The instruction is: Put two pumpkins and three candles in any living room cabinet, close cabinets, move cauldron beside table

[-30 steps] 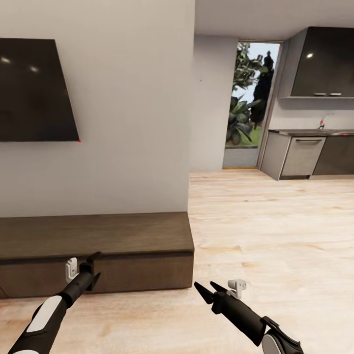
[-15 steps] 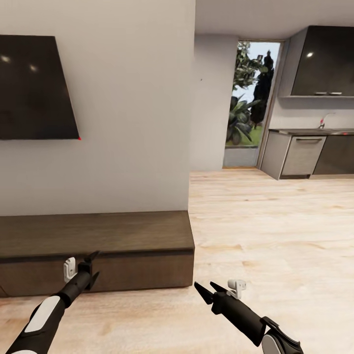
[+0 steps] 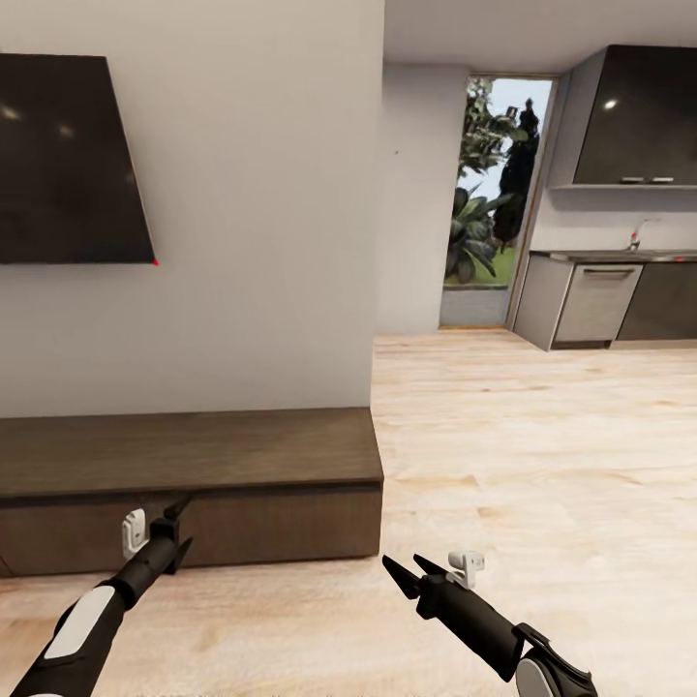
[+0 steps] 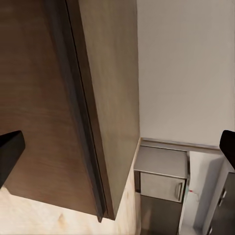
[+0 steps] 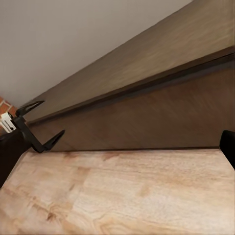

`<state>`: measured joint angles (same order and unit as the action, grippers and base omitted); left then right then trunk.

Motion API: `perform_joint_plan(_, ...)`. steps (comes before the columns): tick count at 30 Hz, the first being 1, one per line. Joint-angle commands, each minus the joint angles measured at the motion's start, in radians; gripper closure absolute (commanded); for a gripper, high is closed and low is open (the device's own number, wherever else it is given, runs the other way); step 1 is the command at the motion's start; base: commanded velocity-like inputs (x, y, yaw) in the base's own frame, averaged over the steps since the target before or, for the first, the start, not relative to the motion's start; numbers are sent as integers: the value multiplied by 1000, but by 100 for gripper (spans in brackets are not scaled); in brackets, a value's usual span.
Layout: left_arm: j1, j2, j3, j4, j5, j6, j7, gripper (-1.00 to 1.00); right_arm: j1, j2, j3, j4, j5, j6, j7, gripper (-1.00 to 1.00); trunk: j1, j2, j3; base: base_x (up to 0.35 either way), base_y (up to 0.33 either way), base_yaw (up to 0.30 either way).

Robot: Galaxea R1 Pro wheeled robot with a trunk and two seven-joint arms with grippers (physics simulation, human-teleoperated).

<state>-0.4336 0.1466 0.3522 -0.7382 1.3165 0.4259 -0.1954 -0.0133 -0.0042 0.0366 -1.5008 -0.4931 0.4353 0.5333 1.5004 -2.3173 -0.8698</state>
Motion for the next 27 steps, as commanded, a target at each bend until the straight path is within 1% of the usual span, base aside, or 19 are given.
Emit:
perform_joint_plan(1,-1,1,3,0,6,8,-2,-100,-1,0,0,-1,-10,8,-1,-100,4,-8,-4,0,0,0)
perform_joint_plan(3,-1,6,2,0,5,8,-20,-100,-1,0,0,-1,-10,8,-1,-100,11,-22,-10,0,0,0)
perform_joint_plan(6,-1,25,-1,8,5,8,-85,-100,-1,-2,0,-1,-10,8,-1,-100,23,-43,-20,0,0,0)
perform_joint_plan(9,-2,30,-1,18,4,8,-110,-100,-1,-2,0,-1,-10,8,-1,-100,34,-64,-29,0,0,0)
perform_joint_plan(23,-2,31,-1,22,4,8,-119,-100,-1,-2,2,-5,-10,7,0,-100,88,-162,-73,0,0,0)
perform_joint_plan(26,-2,31,-1,22,4,8,-119,-100,-1,-2,2,-8,-11,9,14,-100,100,-183,-83,0,0,0)
perform_joint_plan(27,-2,31,-1,22,4,8,-119,-100,-1,-2,1,-7,-11,10,23,-100,100,-183,-86,0,0,0)
